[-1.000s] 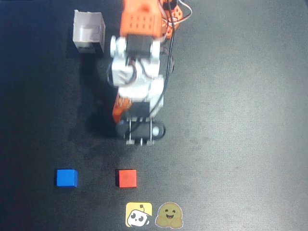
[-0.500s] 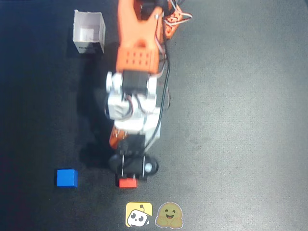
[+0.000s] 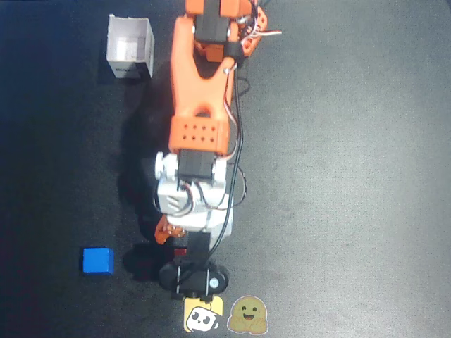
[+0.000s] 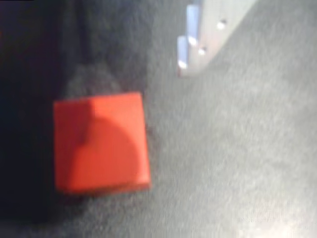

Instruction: Put the red cube on top of the blue cube.

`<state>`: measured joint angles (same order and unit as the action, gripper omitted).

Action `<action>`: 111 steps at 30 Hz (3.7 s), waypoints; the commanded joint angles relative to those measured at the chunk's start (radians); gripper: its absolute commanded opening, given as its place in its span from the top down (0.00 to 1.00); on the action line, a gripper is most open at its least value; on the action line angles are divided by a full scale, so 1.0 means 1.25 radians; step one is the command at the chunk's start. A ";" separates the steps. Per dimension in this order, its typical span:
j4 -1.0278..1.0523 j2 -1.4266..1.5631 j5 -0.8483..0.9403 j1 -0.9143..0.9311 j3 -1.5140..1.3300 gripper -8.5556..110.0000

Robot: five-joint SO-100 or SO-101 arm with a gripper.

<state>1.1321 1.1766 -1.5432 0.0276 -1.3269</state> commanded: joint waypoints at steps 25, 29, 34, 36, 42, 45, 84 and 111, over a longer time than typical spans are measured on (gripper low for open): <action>-0.090 -0.155 -0.013 0.005 0.129 0.70; -0.093 -0.166 -0.017 0.006 0.129 0.76; -0.094 -0.168 -0.023 0.011 0.126 0.80; -0.094 -0.168 -0.023 0.015 0.125 0.82; -0.093 -0.168 -0.023 0.020 0.125 0.86; -0.087 -0.167 -0.029 0.023 0.124 0.86; 0.237 -0.033 -0.097 0.249 0.239 0.86; 0.502 -0.430 -0.087 0.309 1.009 0.86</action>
<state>1.7181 0.6719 -1.6613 0.4019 -0.2439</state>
